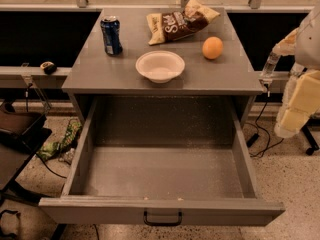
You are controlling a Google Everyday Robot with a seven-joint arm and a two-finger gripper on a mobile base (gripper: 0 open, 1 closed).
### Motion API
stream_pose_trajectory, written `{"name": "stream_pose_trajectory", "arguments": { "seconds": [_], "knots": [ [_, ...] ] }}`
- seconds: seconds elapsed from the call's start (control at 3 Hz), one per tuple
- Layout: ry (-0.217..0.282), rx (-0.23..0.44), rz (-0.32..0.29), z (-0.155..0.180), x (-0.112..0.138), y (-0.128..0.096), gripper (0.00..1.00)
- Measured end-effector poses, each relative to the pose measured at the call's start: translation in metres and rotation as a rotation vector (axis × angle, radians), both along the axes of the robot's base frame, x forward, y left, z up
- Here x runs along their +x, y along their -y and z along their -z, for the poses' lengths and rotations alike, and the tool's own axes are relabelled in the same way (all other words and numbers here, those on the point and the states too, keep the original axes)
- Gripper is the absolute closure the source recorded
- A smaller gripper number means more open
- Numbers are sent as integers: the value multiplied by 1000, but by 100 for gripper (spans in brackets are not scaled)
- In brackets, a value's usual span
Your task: Close top drawer
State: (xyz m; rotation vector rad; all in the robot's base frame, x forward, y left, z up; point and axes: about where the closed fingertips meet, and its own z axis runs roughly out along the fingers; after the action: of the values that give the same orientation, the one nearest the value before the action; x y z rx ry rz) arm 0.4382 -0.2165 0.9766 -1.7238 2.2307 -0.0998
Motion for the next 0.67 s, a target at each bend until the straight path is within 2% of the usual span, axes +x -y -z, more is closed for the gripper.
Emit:
{"name": "stream_pose_trajectory", "arguments": {
  "seconds": [0.33,0.67],
  "knots": [
    [0,0,0,0,0,0,0],
    [-2,6,21,22,-9,-2,18]
  ]
}}
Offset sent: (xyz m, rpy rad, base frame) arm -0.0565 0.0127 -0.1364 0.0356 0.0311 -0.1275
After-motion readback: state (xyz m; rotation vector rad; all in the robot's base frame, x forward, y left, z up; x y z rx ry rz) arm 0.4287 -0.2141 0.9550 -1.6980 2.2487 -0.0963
